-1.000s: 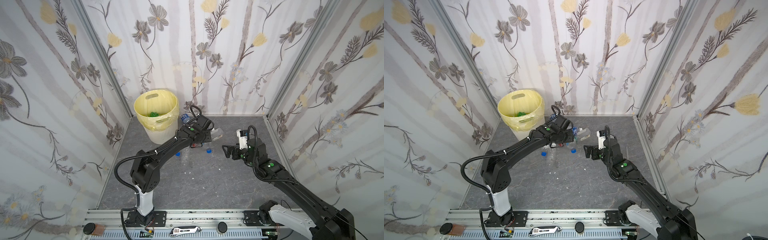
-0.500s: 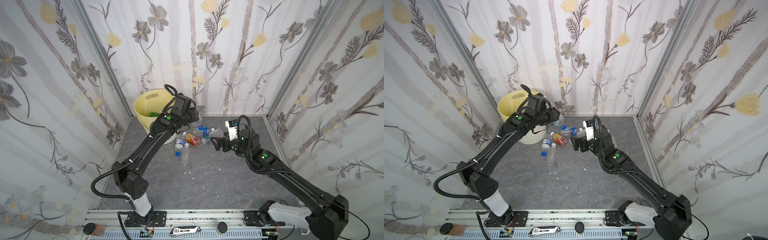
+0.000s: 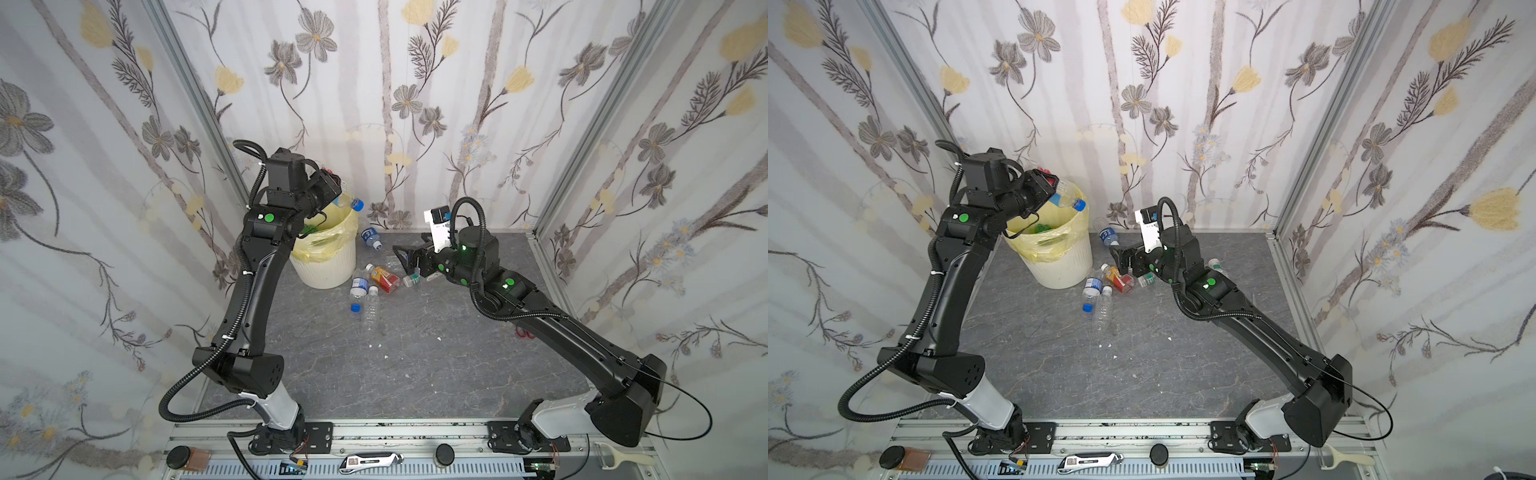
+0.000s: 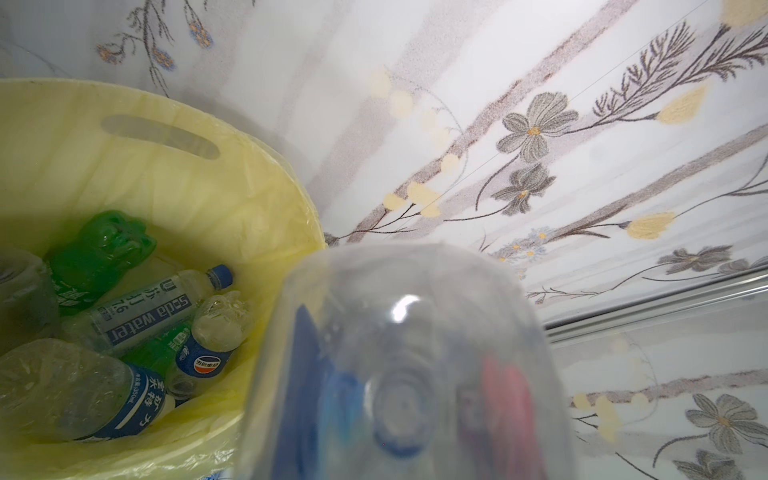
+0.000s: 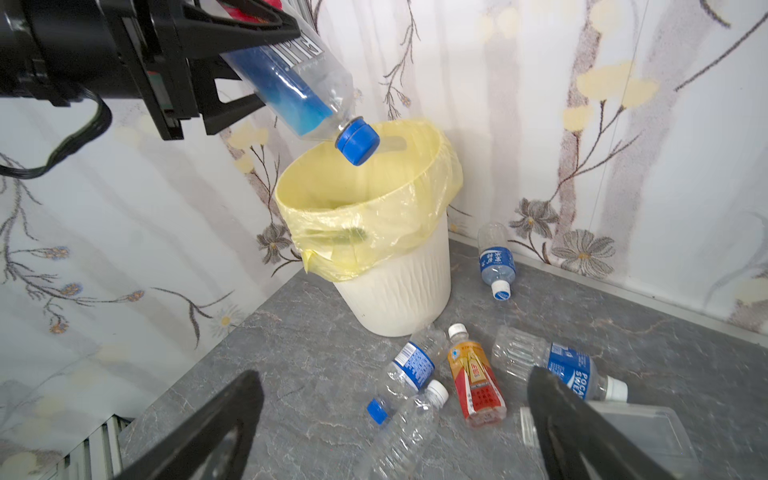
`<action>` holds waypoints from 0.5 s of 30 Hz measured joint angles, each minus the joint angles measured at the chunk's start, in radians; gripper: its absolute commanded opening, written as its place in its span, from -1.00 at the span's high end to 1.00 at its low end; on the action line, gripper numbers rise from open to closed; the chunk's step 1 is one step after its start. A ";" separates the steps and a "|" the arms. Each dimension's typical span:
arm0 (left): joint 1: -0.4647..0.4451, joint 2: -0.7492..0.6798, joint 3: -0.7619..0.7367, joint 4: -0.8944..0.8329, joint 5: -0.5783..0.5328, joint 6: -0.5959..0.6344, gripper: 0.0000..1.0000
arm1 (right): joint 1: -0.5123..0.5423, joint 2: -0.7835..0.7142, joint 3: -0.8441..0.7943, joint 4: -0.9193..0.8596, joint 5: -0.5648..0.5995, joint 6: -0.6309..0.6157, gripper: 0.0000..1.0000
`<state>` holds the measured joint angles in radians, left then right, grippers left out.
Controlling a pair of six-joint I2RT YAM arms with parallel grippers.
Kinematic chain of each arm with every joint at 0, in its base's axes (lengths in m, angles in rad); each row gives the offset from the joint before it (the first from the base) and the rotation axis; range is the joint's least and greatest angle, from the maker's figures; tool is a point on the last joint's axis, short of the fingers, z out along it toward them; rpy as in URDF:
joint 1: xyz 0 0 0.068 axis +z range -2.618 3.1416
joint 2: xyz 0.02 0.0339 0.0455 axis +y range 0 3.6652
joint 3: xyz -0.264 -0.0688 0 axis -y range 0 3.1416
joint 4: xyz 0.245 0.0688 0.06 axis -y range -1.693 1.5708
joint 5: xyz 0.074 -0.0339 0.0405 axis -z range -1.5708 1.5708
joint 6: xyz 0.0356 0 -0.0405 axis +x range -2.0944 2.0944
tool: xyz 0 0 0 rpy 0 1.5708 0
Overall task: Throw the plastic bottles in the bin
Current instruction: 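Carry the blue-capped bottle over the bin with the left gripper while right withdraws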
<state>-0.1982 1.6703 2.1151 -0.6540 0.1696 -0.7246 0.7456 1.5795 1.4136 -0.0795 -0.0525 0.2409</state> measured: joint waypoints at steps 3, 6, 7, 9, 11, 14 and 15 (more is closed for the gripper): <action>0.053 0.009 0.024 0.002 0.064 -0.039 -0.01 | 0.016 0.056 0.072 0.009 -0.001 -0.003 -0.99; 0.104 0.024 0.066 0.004 0.106 -0.077 0.00 | 0.030 0.108 0.137 0.002 -0.001 -0.007 -0.99; 0.117 0.031 0.091 0.003 0.119 -0.092 0.00 | 0.034 0.121 0.154 0.000 -0.001 -0.007 -0.99; 0.141 0.041 0.151 0.004 0.147 -0.114 0.00 | 0.040 0.134 0.172 0.000 -0.001 -0.007 -0.99; 0.164 0.048 0.225 0.012 0.171 -0.136 0.00 | 0.042 0.142 0.181 0.000 -0.001 -0.007 -0.99; 0.193 0.060 0.306 0.049 0.172 -0.166 -0.01 | 0.042 0.153 0.182 -0.002 -0.001 -0.007 -0.99; 0.200 0.066 0.320 0.063 0.175 -0.173 -0.03 | 0.042 0.156 0.182 -0.004 0.000 -0.007 -0.99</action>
<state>0.0013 1.7359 2.4348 -0.5911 0.3443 -0.8978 0.7879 1.7359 1.5959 -0.0834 -0.0528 0.2337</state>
